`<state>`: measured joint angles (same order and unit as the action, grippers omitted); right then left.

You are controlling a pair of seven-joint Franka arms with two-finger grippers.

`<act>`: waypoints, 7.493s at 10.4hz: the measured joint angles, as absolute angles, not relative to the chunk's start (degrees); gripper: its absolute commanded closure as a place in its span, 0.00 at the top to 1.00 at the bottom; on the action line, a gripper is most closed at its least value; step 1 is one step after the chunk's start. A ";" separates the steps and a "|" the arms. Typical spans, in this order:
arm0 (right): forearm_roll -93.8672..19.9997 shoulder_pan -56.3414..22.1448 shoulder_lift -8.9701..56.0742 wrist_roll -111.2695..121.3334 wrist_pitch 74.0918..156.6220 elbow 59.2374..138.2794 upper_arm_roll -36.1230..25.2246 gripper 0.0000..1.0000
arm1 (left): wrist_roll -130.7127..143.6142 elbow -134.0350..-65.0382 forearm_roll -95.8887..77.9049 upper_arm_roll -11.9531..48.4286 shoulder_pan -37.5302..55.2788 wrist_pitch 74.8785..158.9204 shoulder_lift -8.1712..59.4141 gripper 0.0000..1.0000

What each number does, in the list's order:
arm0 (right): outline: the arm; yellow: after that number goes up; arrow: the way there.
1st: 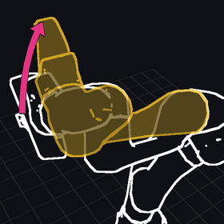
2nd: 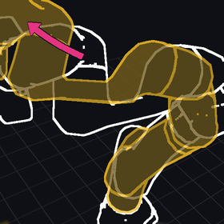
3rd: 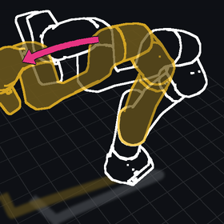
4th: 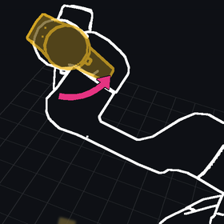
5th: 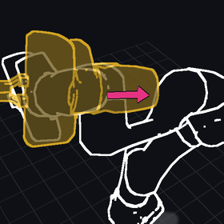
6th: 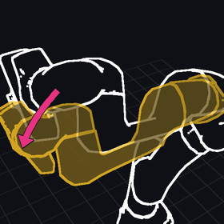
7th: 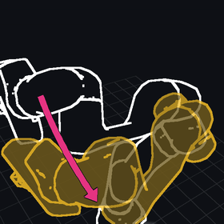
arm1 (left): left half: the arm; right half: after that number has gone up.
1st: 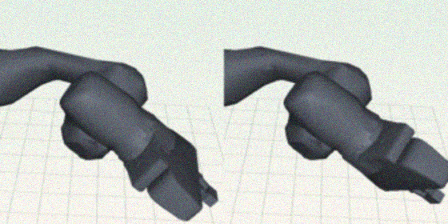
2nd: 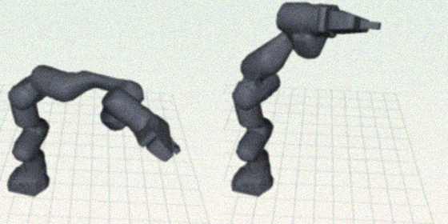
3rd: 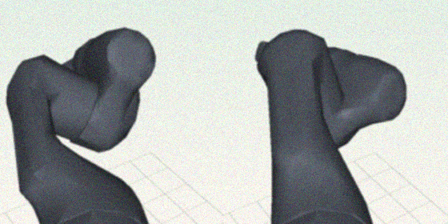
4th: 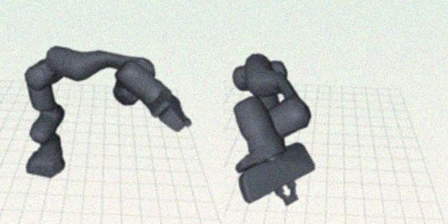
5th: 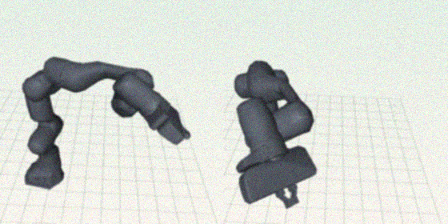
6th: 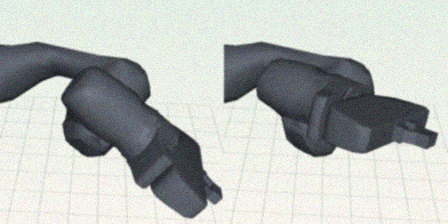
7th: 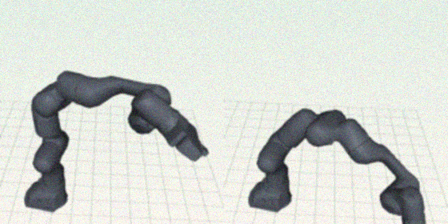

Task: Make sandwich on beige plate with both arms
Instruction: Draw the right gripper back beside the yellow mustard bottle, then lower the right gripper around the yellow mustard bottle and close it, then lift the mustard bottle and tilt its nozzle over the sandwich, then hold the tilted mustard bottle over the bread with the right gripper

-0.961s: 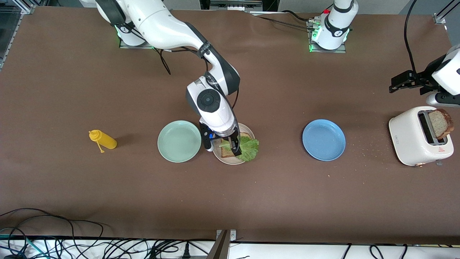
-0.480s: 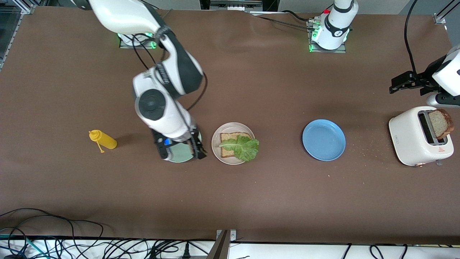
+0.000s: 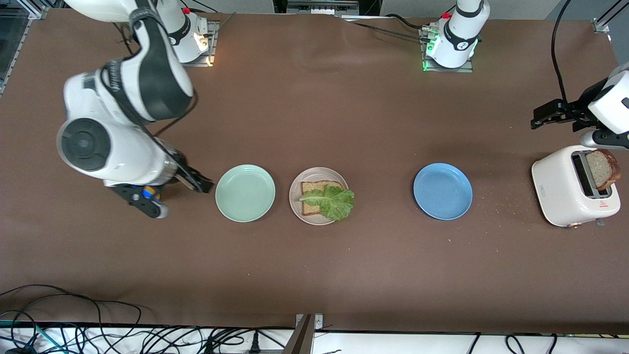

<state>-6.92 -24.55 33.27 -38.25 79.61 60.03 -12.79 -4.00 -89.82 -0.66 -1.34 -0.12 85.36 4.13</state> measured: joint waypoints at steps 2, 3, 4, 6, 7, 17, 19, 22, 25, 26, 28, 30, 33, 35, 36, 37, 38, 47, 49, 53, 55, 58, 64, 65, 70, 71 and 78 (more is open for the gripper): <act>-5.40 -24.51 31.05 -21.32 78.16 60.06 -18.77 1.00 | -4.00 -89.77 -0.66 -1.33 -0.12 85.36 4.28 1.00; -5.40 -24.45 30.03 -14.38 78.04 60.10 -21.96 1.00 | -4.00 -89.72 -0.66 -1.31 -0.10 85.36 4.29 1.00; -5.40 -24.36 29.38 -8.43 78.04 60.14 -24.81 1.00 | -4.00 -89.70 -0.66 -1.30 -0.10 85.36 4.30 1.00; -6.67 -23.93 28.91 1.29 78.55 61.34 -29.65 1.00 | -4.00 -89.67 -0.66 -1.28 -0.08 85.36 4.31 1.00; -9.23 -23.54 28.47 3.89 80.19 63.42 -31.63 1.00 | -4.00 -89.66 -0.66 -1.28 -0.07 85.36 4.31 1.00; -8.18 -27.34 18.21 4.47 96.12 86.45 -32.95 1.00 | -4.02 -89.66 -0.66 -1.28 -0.03 85.36 4.31 1.00; -8.05 -27.18 18.19 9.93 96.92 86.69 -33.43 1.00 | -4.03 -89.66 -0.66 -1.28 -0.03 85.36 4.31 1.00; -8.24 -26.85 17.97 26.26 103.08 91.71 -35.01 1.00 | -4.03 -89.65 -0.66 -1.28 -0.02 85.36 4.31 1.00; -15.12 -26.30 16.74 49.42 113.61 102.10 -38.21 1.00 | -4.03 -89.65 -0.66 -1.28 0.00 85.36 4.31 1.00; -18.65 -25.75 16.69 58.59 115.91 105.01 -39.33 1.00 | -4.03 -89.65 -0.66 -1.28 0.00 85.36 4.31 1.00; -26.37 -23.59 17.02 76.39 118.94 109.16 -39.78 1.00 | -4.03 -89.66 -0.66 -1.28 0.02 85.36 4.32 1.00; -34.31 -21.25 18.32 91.21 119.47 111.26 -39.81 1.00 | -4.04 -89.65 -0.66 -1.27 0.02 85.36 4.32 1.00; -46.40 -17.97 23.62 109.66 119.47 113.32 -39.81 1.00 | -4.04 -89.66 -0.66 -1.26 0.06 85.36 4.36 1.00; -52.42 -17.83 26.92 117.10 119.30 113.37 -39.56 1.00 | -4.04 -89.65 -0.66 -1.26 0.06 85.36 4.38 1.00; -55.12 -17.93 28.22 120.33 118.98 113.37 -39.34 1.00 | -4.04 -89.65 -0.66 -1.25 0.07 85.36 4.38 1.00; -57.31 -18.03 29.35 123.03 118.43 113.36 -39.14 1.00 | -4.04 -89.65 -0.66 -1.25 0.07 85.36 4.38 1.00; -59.09 -18.12 30.27 125.33 117.90 113.34 -38.98 1.00 | -4.04 -89.65 -0.66 -1.23 0.08 85.36 4.38 1.00; -66.38 -18.15 34.17 132.06 117.14 112.58 -34.50 0.00 | -4.05 -89.65 -0.66 -1.22 0.08 85.36 4.38 1.00; -66.38 -18.81 34.20 132.03 117.31 111.03 -33.96 0.00 | -4.05 -89.65 -0.66 -1.22 0.08 85.36 4.39 1.00; -58.25 -28.04 34.23 119.36 123.79 105.69 -33.69 0.00 | -4.07 -89.65 -0.66 -1.22 0.09 85.36 4.39 1.00; -50.76 -35.17 34.21 107.29 129.32 104.00 -33.76 0.00 | -4.07 -89.65 -0.66 -1.22 0.10 85.36 4.39 1.00; -33.38 -44.64 34.18 82.12 132.28 100.42 -33.89 0.00 | -4.07 -89.64 -0.66 -1.22 0.10 85.36 4.38 1.00; 1.12 -60.60 36.71 37.30 127.52 95.64 -33.69 0.00 | -4.07 -89.64 -0.66 -1.22 0.10 85.36 4.39 1.00; 5.88 -62.60 38.81 32.84 123.27 92.72 -33.66 0.00 | -4.07 -89.64 -0.66 -1.22 0.10 85.36 4.39 1.00; 17.53 -70.04 52.46 20.38 109.36 78.44 -33.61 0.00 | -4.07 -89.65 -0.66 -1.19 0.11 85.36 4.40 1.00; 18.20 -70.13 54.19 19.85 109.24 76.30 -33.70 0.00 | -4.07 -89.65 -0.66 -1.20 0.11 85.36 4.40 1.00; 22.25 -70.63 59.56 19.67 108.46 70.90 -33.87 0.00 | -4.07 -89.64 -0.66 -1.21 0.11 85.36 4.40 1.00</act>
<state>22.25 -70.63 59.56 19.67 108.46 70.90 -33.87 -4.07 -89.64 -0.66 -1.21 0.11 85.36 4.40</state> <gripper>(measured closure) 0.850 0.000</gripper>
